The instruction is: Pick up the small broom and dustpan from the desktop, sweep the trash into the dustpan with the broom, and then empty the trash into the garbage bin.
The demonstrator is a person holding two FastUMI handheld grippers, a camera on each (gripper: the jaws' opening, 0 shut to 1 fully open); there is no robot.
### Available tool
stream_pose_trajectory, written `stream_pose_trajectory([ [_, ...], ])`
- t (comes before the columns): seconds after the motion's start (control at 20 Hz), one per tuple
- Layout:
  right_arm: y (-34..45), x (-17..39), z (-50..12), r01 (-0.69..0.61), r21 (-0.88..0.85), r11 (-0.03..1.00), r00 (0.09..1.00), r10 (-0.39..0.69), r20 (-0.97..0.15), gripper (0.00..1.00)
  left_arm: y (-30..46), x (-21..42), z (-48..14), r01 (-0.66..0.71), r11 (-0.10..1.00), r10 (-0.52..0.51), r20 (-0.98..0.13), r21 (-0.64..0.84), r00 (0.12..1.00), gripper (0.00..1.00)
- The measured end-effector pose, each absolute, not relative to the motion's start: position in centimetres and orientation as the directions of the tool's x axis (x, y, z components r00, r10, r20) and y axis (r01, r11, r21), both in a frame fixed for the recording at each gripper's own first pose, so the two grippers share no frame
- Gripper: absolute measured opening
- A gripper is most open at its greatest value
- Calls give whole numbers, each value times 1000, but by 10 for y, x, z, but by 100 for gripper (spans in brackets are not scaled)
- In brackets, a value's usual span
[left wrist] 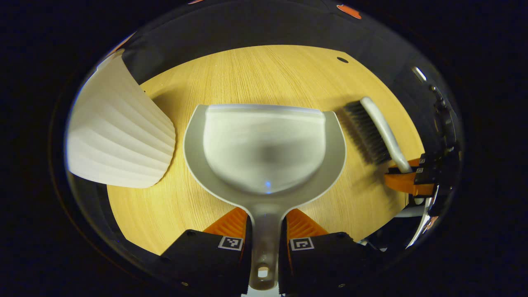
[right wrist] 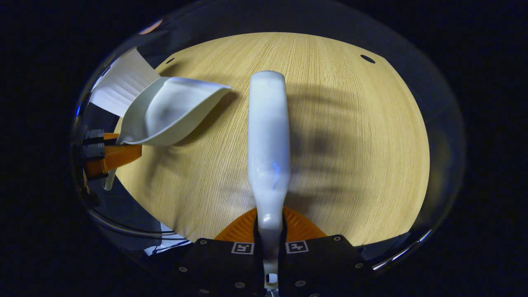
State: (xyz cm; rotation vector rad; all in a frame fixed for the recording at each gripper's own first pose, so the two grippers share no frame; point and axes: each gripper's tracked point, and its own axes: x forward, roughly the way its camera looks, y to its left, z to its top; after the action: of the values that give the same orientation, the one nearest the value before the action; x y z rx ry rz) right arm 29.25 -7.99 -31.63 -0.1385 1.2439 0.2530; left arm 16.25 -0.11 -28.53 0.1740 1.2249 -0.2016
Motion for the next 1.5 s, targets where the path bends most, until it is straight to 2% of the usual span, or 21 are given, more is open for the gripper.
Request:
stream_pose_trajectory([
  [0.3,-79,306,-341,-265,-47,963,266,26,-964,13,-35,164,-313,179,984,-57,-947,1,315,27],
  [0.55,-75,306,-336,-279,-18,960,249,55,-967,19,-47,159,-320,148,988,-85,-954,-44,287,28],
  [0.95,-73,304,-337,-281,3,960,229,69,-971,24,-50,164,-322,166,986,-68,-966,-26,249,34],
  [1.05,-70,303,-336,-276,25,961,232,91,-969,29,-52,167,-323,160,987,-68,-966,-29,249,37],
  [1.1,-67,300,-333,-277,50,960,222,114,-968,38,-54,168,-323,159,987,-73,-967,-35,244,58],
  [1.2,-61,302,-330,-288,61,956,239,134,-962,64,-52,162,-324,156,988,-61,-967,-23,246,100],
  [1.25,-61,304,-332,-286,52,957,250,127,-960,71,-52,167,-326,155,988,-51,-966,-11,254,98],
  [1.3,-60,306,-333,-283,48,958,263,125,-957,83,-47,166,-325,155,988,-46,-964,-5,260,98],
  [1.4,-63,313,-331,-274,33,961,308,120,-944,93,-48,168,-323,150,989,-47,-960,-5,277,98],
  [1.5,-64,317,-323,-256,39,966,352,131,-927,94,-46,170,-317,154,988,-42,-951,6,308,98],
])
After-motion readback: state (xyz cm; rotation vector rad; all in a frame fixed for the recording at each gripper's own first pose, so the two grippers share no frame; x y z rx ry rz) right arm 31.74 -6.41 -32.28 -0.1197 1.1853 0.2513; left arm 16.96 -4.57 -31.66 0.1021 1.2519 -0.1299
